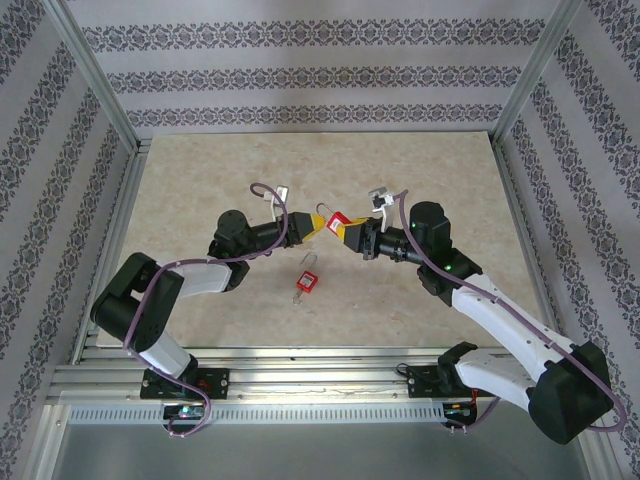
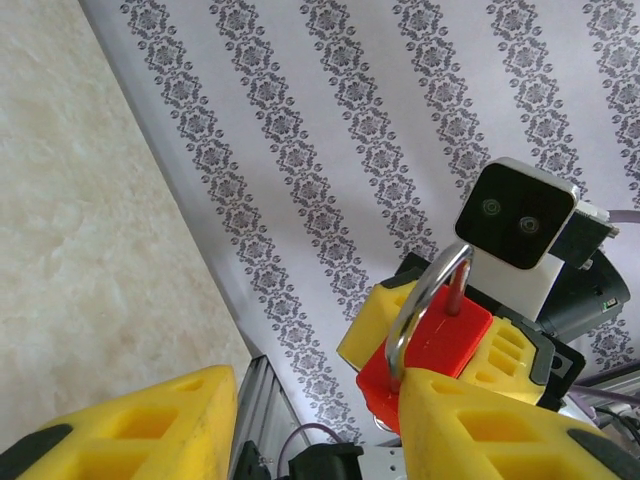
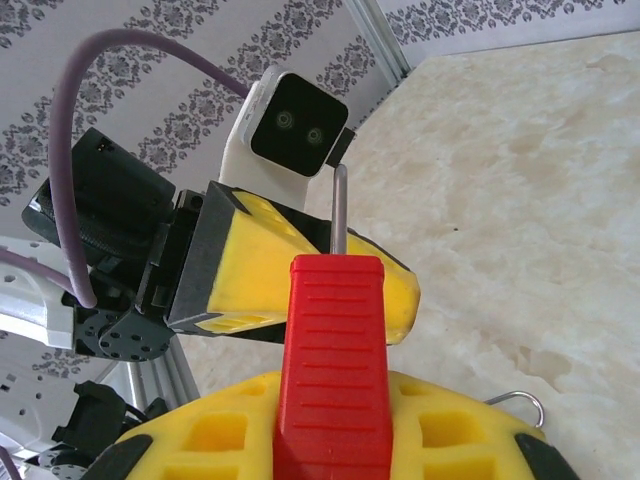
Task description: Unlock with the key
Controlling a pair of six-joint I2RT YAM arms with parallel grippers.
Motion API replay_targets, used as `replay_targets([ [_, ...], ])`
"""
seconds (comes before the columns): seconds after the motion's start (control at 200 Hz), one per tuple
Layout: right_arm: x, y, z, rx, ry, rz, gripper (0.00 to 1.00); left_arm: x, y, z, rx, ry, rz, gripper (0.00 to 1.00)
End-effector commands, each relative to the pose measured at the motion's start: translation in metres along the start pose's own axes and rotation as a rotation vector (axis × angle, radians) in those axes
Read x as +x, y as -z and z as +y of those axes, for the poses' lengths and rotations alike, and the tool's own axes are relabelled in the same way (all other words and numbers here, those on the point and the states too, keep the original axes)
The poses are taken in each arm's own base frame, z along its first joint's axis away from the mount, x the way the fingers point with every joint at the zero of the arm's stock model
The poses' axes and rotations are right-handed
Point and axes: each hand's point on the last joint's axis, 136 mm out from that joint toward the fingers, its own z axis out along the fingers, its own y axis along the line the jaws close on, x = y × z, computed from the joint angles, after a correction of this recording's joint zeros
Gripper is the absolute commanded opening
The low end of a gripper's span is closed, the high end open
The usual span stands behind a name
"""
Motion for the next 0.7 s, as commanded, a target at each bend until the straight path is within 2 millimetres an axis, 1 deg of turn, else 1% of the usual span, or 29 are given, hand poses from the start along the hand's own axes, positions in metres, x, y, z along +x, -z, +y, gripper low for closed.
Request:
replay_targets([
  [0.0,-0.011,0.000,0.016,-0.067,0.021,-0.025,0.00,-0.009,-0.009,-0.021,0.070,-0.086,-0.003,0.42],
  [0.195,-0.005,-0.001,0.014,-0.068,0.012,-0.012,0.00,-0.016,-0.012,-0.027,0.083,-0.103,-0.011,0.40],
  [0.265,-0.003,-0.001,0.014,-0.071,0.007,-0.007,0.00,-0.016,-0.013,-0.026,0.077,-0.104,-0.012,0.36],
  [0.37,-0.002,-0.001,0.015,-0.080,0.004,-0.005,0.00,-0.015,-0.013,-0.018,0.057,-0.100,-0.010,0.26],
  [0.455,0.001,-0.001,0.015,-0.083,0.000,0.005,0.00,-0.018,-0.012,-0.012,0.044,-0.099,-0.020,0.11],
  [0.5,0.002,-0.001,0.015,-0.082,0.000,0.010,0.00,-0.022,-0.008,-0.007,0.031,-0.093,-0.034,0.05],
  [0.555,0.004,0.001,0.014,-0.080,-0.004,0.015,0.00,-0.029,-0.003,-0.002,0.019,-0.085,-0.055,0.02],
  [0.614,0.007,0.003,0.013,-0.076,-0.006,0.017,0.00,-0.036,0.003,-0.003,0.018,-0.091,-0.074,0.00],
  [0.694,0.008,0.005,0.012,-0.072,-0.011,0.016,0.00,-0.042,0.011,-0.002,0.007,-0.104,-0.089,0.00],
])
